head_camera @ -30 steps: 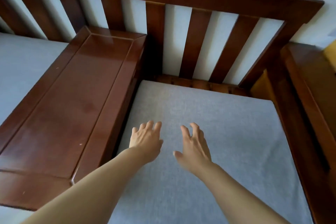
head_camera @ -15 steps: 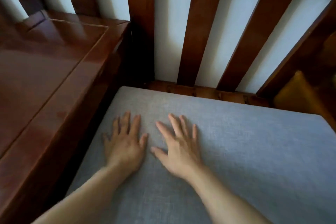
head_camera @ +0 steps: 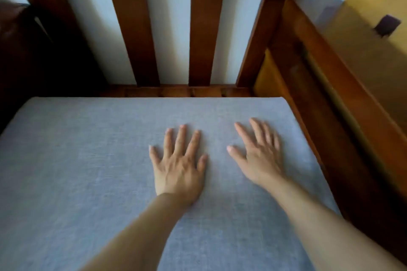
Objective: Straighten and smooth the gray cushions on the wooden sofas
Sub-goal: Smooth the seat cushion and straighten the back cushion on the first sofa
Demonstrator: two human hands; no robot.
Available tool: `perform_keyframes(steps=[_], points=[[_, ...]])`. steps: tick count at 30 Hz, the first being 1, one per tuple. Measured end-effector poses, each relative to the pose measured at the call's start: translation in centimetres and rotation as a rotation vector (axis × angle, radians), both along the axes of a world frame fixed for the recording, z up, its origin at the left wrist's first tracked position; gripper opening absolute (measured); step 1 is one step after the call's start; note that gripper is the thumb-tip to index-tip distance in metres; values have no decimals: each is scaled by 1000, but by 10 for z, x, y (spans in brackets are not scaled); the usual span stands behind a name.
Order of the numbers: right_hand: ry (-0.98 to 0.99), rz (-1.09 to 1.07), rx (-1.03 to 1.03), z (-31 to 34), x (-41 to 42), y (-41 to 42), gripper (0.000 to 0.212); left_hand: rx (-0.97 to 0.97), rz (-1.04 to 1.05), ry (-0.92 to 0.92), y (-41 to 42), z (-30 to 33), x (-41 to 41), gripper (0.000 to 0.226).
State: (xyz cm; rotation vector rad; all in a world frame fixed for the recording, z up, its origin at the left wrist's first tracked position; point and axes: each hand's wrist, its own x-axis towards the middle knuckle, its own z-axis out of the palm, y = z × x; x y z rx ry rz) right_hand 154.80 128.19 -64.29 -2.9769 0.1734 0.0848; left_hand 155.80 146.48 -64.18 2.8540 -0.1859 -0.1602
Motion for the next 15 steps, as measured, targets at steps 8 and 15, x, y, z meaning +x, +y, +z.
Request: perform_keyframes(steps=[8, 15], points=[[-407, -185, 244, 56, -124, -31, 43, -252, 27, -102, -67, 27, -101, 56], [-243, -129, 215, 46, -154, 19, 57, -144, 38, -45, -1, 25, -146, 61]])
